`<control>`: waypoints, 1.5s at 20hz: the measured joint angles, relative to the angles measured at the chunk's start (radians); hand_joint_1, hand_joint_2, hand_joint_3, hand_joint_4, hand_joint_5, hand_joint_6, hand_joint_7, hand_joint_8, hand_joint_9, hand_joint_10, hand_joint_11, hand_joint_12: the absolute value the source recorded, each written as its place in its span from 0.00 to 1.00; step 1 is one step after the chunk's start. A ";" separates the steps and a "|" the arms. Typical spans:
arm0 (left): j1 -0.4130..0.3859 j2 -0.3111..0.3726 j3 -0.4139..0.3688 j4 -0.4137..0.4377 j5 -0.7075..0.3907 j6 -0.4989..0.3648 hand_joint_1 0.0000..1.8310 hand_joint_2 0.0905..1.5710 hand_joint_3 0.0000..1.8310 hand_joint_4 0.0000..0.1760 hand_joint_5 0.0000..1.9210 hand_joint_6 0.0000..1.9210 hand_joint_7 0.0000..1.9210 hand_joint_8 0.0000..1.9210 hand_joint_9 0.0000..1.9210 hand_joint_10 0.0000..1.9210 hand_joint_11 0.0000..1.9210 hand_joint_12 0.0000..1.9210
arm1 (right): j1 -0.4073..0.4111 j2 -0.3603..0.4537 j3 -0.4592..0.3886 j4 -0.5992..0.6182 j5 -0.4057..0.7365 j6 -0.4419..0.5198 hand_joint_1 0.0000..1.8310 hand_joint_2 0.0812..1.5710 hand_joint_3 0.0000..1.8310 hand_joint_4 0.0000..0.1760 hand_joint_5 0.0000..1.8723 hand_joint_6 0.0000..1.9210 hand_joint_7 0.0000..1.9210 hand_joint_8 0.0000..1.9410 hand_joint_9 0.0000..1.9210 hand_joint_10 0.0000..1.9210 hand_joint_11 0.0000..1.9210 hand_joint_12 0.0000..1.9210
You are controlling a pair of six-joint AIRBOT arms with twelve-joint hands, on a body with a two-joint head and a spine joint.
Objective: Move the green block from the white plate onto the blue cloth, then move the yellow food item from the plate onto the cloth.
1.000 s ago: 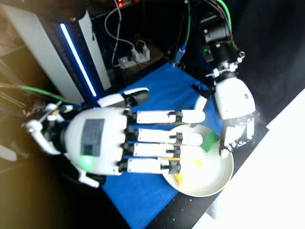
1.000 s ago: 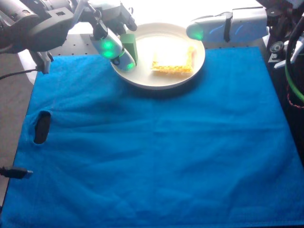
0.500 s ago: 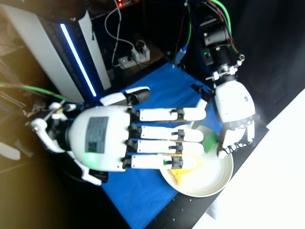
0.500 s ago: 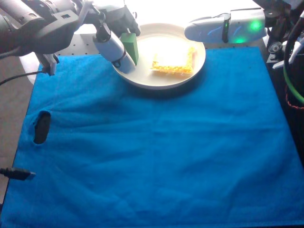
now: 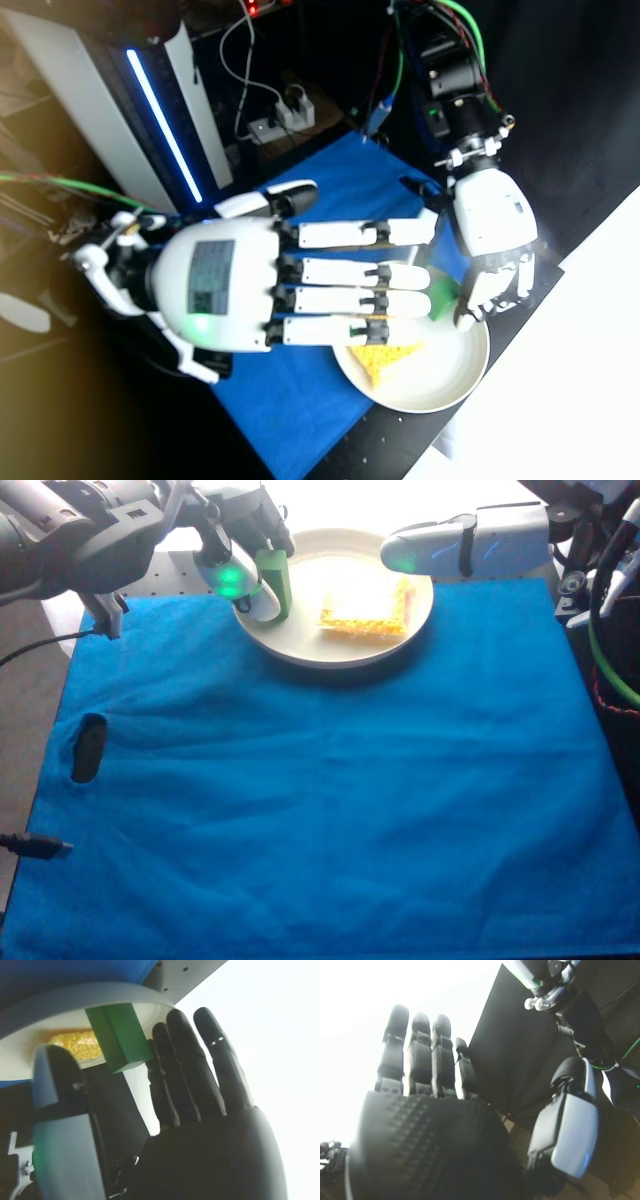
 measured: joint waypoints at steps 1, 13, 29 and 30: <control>0.002 -0.005 0.005 0.000 -0.004 0.000 0.60 0.54 0.00 0.00 0.43 0.01 0.48 0.01 0.50 0.01 0.31 0.39 | 0.000 0.000 0.000 0.000 -0.001 0.000 0.27 0.48 0.00 0.35 0.07 0.00 0.16 0.00 0.13 0.00 0.01 0.41; 0.013 -0.019 0.036 -0.015 0.000 -0.005 0.57 0.55 0.00 0.00 0.46 0.00 0.51 0.01 0.53 0.00 0.30 0.45 | 0.000 -0.006 0.000 -0.015 -0.001 0.000 0.24 0.49 0.00 0.38 0.07 0.00 0.17 0.00 0.16 0.00 0.03 0.38; -0.006 0.035 -0.039 -0.014 -0.040 -0.037 0.68 0.71 0.00 0.00 0.50 0.39 0.49 0.68 0.50 0.69 0.41 0.88 | 0.000 -0.014 0.000 -0.016 -0.001 0.000 0.25 0.52 0.00 0.36 0.08 0.00 0.17 0.00 0.18 0.00 0.06 0.36; -0.013 0.048 -0.054 -0.013 -0.046 -0.037 0.65 0.69 0.00 0.00 0.52 0.46 0.47 0.75 0.50 0.87 0.46 0.98 | 0.000 -0.014 0.000 -0.016 0.000 0.000 0.24 0.53 0.00 0.30 0.08 0.00 0.19 0.01 0.18 0.00 0.05 0.36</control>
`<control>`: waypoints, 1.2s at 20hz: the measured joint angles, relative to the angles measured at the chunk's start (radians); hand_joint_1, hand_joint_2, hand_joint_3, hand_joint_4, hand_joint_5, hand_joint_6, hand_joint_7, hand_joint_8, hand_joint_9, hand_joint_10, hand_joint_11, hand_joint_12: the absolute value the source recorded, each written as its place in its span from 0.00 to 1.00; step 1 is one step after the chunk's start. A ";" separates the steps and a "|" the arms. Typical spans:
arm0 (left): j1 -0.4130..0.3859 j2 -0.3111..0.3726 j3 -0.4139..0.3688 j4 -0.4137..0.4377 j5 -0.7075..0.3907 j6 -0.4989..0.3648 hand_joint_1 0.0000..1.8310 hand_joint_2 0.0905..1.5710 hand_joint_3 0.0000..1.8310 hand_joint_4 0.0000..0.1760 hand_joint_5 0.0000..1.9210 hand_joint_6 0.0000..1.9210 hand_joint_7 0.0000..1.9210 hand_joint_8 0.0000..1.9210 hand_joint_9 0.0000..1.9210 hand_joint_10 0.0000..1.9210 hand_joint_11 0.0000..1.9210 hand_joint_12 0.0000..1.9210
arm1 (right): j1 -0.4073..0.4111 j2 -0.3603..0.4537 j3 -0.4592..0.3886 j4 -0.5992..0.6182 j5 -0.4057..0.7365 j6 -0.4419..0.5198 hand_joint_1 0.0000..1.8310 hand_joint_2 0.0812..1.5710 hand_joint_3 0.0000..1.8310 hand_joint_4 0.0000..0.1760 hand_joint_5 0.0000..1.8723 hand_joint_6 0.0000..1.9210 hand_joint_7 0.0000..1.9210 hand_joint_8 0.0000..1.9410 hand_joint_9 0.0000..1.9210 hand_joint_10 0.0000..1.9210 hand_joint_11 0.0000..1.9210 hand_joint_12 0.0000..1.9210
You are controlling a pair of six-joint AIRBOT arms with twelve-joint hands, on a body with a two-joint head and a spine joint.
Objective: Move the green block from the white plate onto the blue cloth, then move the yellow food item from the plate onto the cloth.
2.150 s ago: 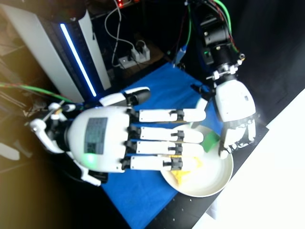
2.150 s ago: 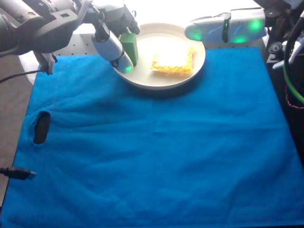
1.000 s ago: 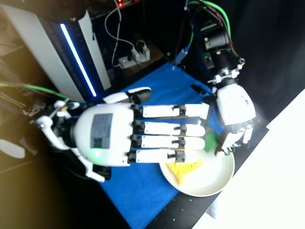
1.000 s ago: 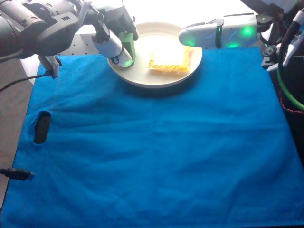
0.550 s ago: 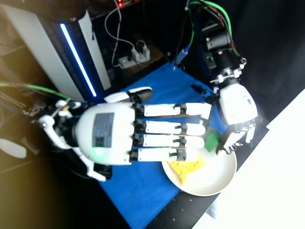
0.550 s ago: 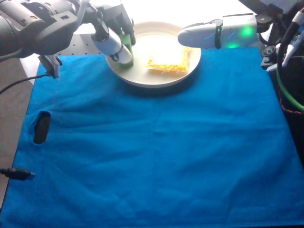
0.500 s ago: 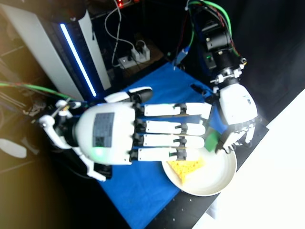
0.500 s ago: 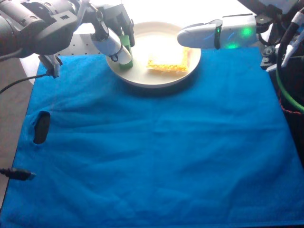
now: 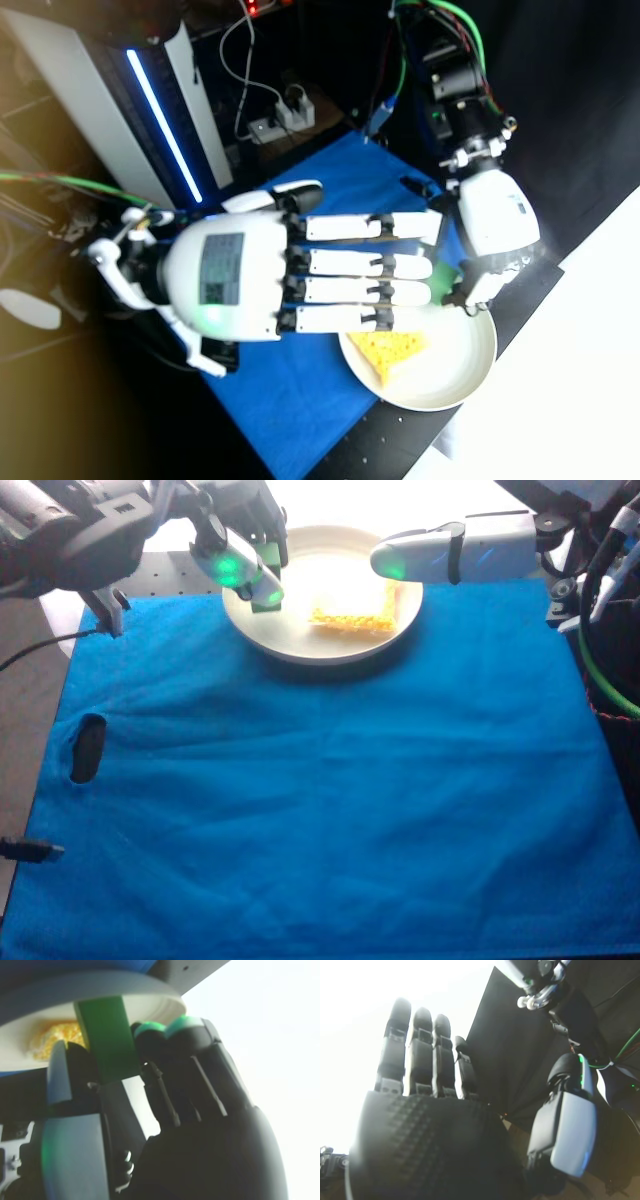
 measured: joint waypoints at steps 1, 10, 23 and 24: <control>-0.003 0.012 -0.011 -0.001 -0.008 0.000 0.64 0.69 0.00 0.00 0.51 0.50 0.43 0.86 0.48 0.97 0.45 1.00 | 0.000 0.000 0.000 0.000 0.000 0.000 0.25 0.53 0.00 0.37 0.08 0.00 0.19 0.01 0.18 0.00 0.05 0.35; -0.003 0.175 -0.221 0.041 -0.119 0.000 0.68 0.69 0.00 0.00 0.53 0.39 0.52 0.59 0.51 0.45 0.42 0.66 | -0.008 -0.001 0.000 0.006 0.003 0.000 0.22 0.52 0.00 0.44 0.06 0.00 0.18 0.00 0.15 0.00 0.00 0.38; 0.056 0.348 -0.446 0.206 -0.231 -0.003 0.69 0.68 0.00 0.00 0.59 0.26 0.51 0.62 0.44 0.61 0.31 0.81 | -0.037 -0.004 0.000 0.022 -0.012 0.000 0.26 0.66 0.01 0.53 0.08 0.00 0.18 0.00 0.14 0.00 0.00 0.40; 0.063 0.355 -0.454 0.208 -0.238 -0.004 0.69 0.68 0.00 0.00 0.57 0.27 0.53 0.62 0.48 0.60 0.37 0.81 | -0.038 -0.005 0.000 0.019 -0.011 0.000 0.28 0.66 0.00 0.62 0.08 0.00 0.17 0.00 0.13 0.00 0.00 0.40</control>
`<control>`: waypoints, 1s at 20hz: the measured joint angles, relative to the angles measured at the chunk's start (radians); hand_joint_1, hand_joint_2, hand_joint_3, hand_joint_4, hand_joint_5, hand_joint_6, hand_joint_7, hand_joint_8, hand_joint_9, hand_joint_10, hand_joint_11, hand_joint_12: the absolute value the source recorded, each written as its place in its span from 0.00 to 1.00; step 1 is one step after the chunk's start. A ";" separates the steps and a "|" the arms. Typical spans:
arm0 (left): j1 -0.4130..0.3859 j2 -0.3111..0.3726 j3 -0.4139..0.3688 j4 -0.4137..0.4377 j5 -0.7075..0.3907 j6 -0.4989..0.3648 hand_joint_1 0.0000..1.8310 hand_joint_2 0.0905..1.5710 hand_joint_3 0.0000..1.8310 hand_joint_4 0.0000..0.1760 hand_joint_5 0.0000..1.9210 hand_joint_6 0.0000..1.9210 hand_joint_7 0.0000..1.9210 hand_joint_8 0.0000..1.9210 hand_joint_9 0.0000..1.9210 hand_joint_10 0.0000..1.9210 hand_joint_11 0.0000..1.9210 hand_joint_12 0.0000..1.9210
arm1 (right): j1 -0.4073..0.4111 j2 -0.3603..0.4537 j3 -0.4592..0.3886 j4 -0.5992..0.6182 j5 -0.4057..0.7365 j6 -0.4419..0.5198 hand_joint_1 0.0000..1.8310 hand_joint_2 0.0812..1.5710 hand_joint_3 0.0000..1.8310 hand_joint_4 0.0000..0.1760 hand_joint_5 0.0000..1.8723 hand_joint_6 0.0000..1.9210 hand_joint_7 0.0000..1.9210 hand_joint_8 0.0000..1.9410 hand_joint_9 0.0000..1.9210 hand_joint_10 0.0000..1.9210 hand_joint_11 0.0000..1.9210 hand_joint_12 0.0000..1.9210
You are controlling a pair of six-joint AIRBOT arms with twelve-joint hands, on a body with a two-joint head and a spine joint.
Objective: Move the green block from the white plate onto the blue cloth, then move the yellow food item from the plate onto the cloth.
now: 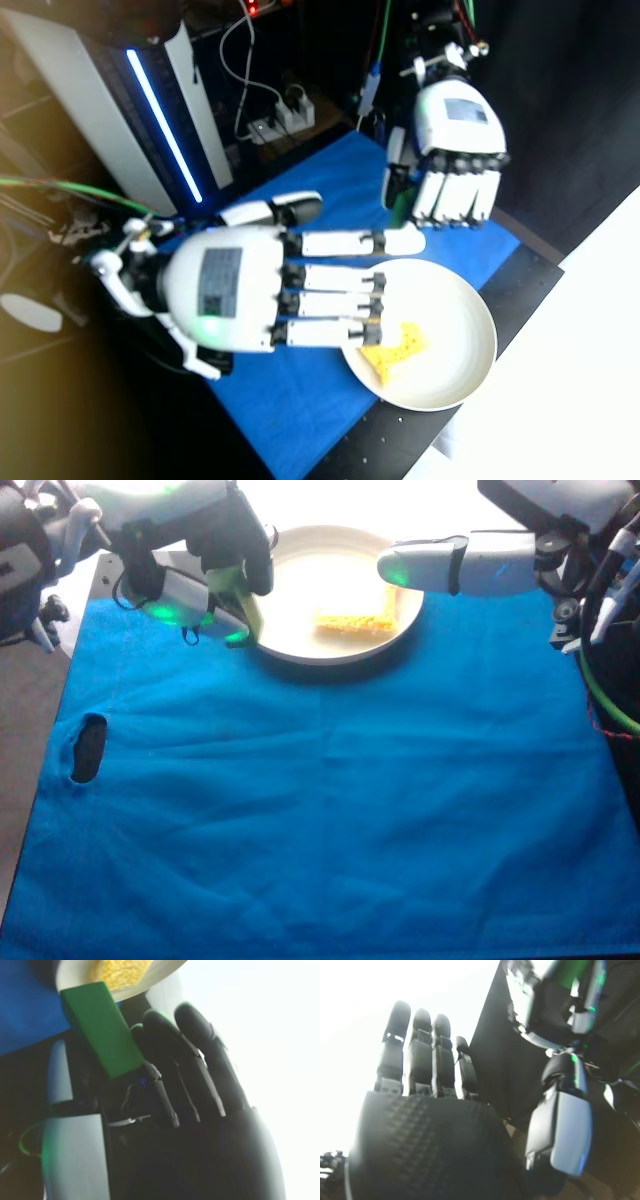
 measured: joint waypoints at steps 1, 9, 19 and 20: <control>0.015 0.004 -0.010 0.001 -0.011 0.000 0.70 0.66 0.00 0.00 0.59 0.23 0.56 0.57 0.53 0.54 0.41 0.77 | 0.000 -0.001 0.000 0.002 0.001 0.000 0.26 0.64 0.00 0.66 0.09 0.00 0.17 0.00 0.14 0.00 0.00 0.40; 0.088 0.033 -0.066 0.023 -0.028 0.001 0.63 0.68 0.00 0.00 0.54 0.46 0.46 0.78 0.43 0.98 0.37 1.00 | -0.008 -0.002 0.000 0.005 -0.001 0.000 0.28 0.66 0.00 0.33 0.08 0.00 0.15 0.00 0.16 0.00 0.02 0.45; 0.138 0.041 -0.078 0.027 -0.034 -0.011 0.65 0.64 0.00 0.00 0.61 0.35 0.53 0.98 0.58 1.00 0.58 1.00 | -0.013 -0.006 0.000 0.008 -0.001 0.000 0.28 0.52 0.00 0.49 0.07 0.00 0.13 0.00 0.14 0.00 0.00 0.46; 0.140 0.041 -0.078 0.026 -0.035 -0.011 0.65 0.64 0.00 0.00 0.61 0.34 0.55 1.00 0.62 1.00 0.63 1.00 | -0.013 -0.007 0.000 0.008 -0.001 0.000 0.28 0.52 0.00 0.51 0.07 0.00 0.13 0.00 0.13 0.00 0.00 0.44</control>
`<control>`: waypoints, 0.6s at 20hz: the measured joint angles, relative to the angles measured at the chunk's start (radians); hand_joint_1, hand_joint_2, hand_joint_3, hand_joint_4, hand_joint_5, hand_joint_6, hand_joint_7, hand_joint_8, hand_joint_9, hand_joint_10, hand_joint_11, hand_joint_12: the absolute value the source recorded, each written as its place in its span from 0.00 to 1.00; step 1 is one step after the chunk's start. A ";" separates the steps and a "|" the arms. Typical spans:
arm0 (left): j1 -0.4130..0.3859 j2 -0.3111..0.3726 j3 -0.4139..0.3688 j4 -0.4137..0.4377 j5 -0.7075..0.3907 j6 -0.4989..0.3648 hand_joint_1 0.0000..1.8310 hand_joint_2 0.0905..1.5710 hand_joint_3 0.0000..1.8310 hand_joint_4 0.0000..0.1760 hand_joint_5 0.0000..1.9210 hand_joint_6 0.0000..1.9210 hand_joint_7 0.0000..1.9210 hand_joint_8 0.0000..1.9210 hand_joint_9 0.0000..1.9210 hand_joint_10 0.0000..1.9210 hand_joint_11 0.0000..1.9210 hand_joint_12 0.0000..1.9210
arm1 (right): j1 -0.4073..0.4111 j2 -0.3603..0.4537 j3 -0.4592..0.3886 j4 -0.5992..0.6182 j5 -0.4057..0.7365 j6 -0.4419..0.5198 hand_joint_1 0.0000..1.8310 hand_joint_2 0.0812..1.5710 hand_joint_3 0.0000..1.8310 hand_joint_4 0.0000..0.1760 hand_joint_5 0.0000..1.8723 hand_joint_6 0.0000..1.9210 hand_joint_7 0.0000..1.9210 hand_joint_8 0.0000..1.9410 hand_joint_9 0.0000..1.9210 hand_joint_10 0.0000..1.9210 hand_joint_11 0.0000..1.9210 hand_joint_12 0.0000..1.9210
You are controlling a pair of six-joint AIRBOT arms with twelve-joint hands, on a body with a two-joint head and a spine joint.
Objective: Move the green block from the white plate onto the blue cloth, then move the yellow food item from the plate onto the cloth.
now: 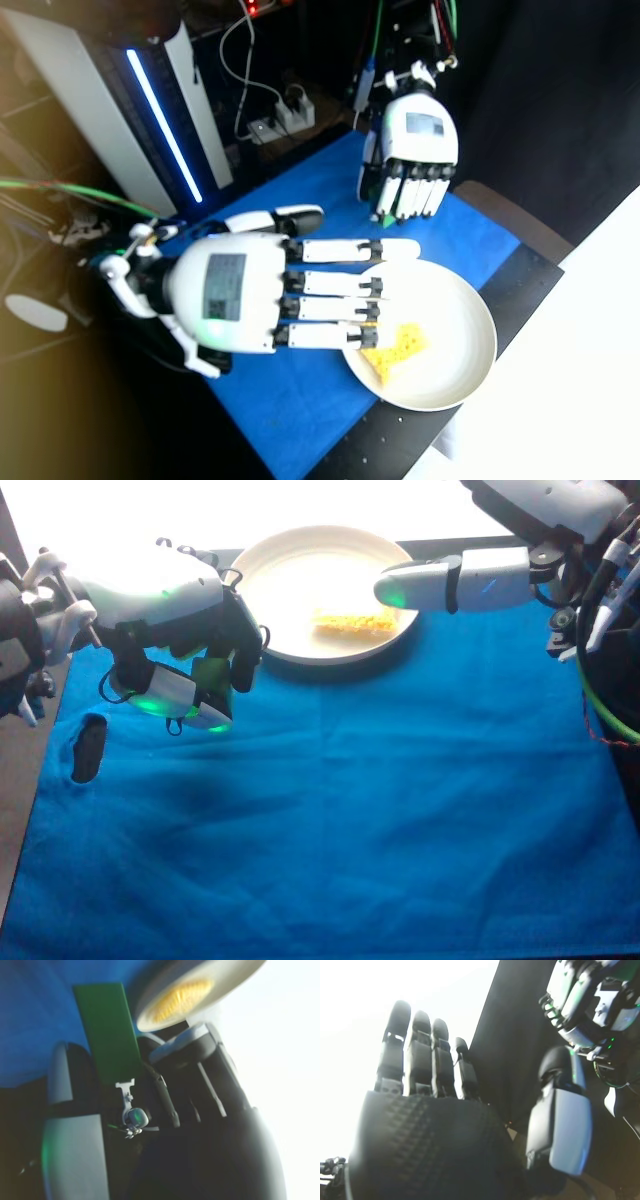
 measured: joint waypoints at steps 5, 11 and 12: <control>0.037 -0.013 0.021 0.003 -0.011 -0.078 0.64 0.66 0.00 0.00 0.55 0.43 0.50 0.73 0.50 0.93 0.46 1.00 | 0.000 -0.001 0.000 0.000 0.000 0.000 0.27 0.53 0.00 0.57 0.07 0.00 0.11 0.00 0.13 0.00 0.00 0.41; 0.048 -0.018 0.035 0.003 -0.023 -0.105 0.68 0.67 0.00 0.00 0.56 0.34 0.51 0.66 0.45 0.87 0.42 1.00 | 0.000 -0.002 0.000 0.000 0.000 0.000 0.27 0.54 0.00 0.58 0.08 0.00 0.12 0.00 0.13 0.00 0.00 0.42; 0.050 -0.022 0.038 0.003 -0.022 -0.105 0.61 0.66 0.00 0.15 0.56 0.41 0.47 0.36 0.38 0.55 0.24 0.79 | 0.000 -0.002 0.000 0.001 0.000 0.000 0.26 0.53 0.00 0.51 0.08 0.00 0.14 0.01 0.14 0.00 0.00 0.43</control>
